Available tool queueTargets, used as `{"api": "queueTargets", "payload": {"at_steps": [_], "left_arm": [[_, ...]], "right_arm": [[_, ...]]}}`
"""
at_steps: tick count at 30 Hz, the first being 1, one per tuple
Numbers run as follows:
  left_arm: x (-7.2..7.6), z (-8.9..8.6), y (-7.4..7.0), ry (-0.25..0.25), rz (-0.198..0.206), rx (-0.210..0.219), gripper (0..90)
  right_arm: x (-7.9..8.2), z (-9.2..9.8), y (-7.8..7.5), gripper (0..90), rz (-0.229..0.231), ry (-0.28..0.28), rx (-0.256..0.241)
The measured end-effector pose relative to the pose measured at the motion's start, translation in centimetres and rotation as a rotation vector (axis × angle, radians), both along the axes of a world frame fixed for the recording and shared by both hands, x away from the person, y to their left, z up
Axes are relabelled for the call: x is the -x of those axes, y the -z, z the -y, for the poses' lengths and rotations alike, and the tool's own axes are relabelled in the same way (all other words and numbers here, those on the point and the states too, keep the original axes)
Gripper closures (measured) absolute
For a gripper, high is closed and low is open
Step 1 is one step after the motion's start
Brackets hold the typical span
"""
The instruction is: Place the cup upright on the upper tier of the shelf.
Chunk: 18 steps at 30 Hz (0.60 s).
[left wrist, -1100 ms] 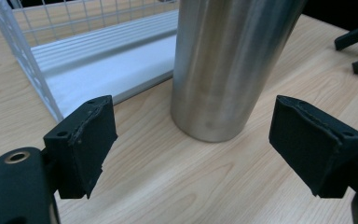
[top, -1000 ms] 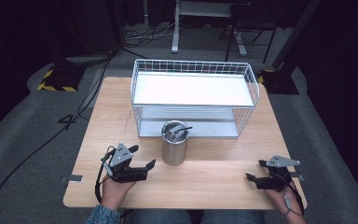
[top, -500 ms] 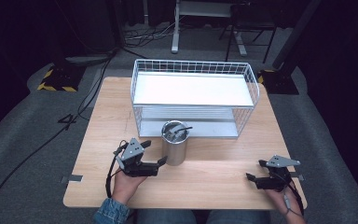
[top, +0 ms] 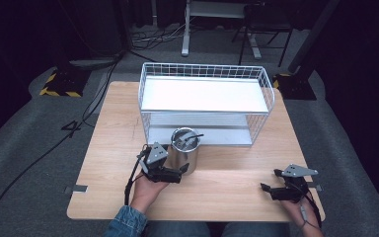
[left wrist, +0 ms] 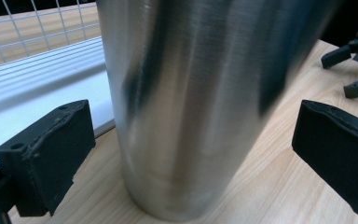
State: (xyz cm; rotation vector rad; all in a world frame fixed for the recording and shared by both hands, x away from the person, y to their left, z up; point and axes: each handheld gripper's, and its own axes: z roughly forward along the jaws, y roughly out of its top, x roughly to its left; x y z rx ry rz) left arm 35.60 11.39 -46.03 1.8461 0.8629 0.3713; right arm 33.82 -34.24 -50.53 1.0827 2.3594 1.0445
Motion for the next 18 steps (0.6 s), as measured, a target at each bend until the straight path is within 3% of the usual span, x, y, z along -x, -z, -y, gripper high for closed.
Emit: {"api": "queueTargets", "payload": {"at_steps": [4,14,18], "left_arm": [[-0.5,0.6,0.4,-0.001,0.004,-0.012,0.8],[-1.8,2.0,1.6,-0.013,0.004,0.018,0.1],[-2.0,2.6,1.9,-0.023,0.021,0.032,0.0]], "right_arm": [[0.0,0.0,0.0,17.2,0.000,0.000,0.000],[0.0,0.0,0.0,17.3,0.000,0.001,0.000],[0.0,0.0,0.0,17.3,0.000,0.000,0.000]]}}
